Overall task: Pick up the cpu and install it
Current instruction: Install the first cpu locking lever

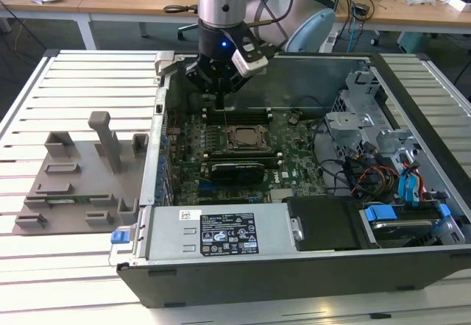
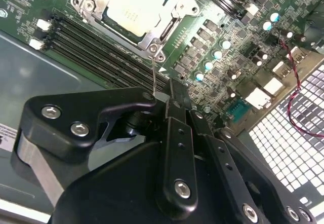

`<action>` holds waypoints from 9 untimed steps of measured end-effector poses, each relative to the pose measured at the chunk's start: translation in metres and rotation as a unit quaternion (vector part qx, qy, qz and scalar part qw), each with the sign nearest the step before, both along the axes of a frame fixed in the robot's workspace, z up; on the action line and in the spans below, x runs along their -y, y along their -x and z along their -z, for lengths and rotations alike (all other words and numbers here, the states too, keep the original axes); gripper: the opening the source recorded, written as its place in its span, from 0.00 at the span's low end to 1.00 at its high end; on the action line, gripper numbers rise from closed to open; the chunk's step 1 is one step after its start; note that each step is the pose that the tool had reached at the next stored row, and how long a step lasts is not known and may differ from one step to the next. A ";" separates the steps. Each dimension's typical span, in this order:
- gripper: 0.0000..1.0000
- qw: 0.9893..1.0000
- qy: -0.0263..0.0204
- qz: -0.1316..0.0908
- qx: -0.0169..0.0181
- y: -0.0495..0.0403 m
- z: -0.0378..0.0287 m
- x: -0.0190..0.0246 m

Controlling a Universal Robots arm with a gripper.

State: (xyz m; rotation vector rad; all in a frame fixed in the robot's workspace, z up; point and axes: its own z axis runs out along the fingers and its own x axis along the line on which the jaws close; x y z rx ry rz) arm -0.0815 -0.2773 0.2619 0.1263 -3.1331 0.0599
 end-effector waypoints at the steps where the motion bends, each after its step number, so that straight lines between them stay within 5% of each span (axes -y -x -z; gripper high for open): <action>1: 0.11 1.000 0.000 0.000 0.000 -0.0017 0.0000 0.0000; 9: 0.11 1.000 0.000 0.000 0.000 -0.0101 0.0003 0.0000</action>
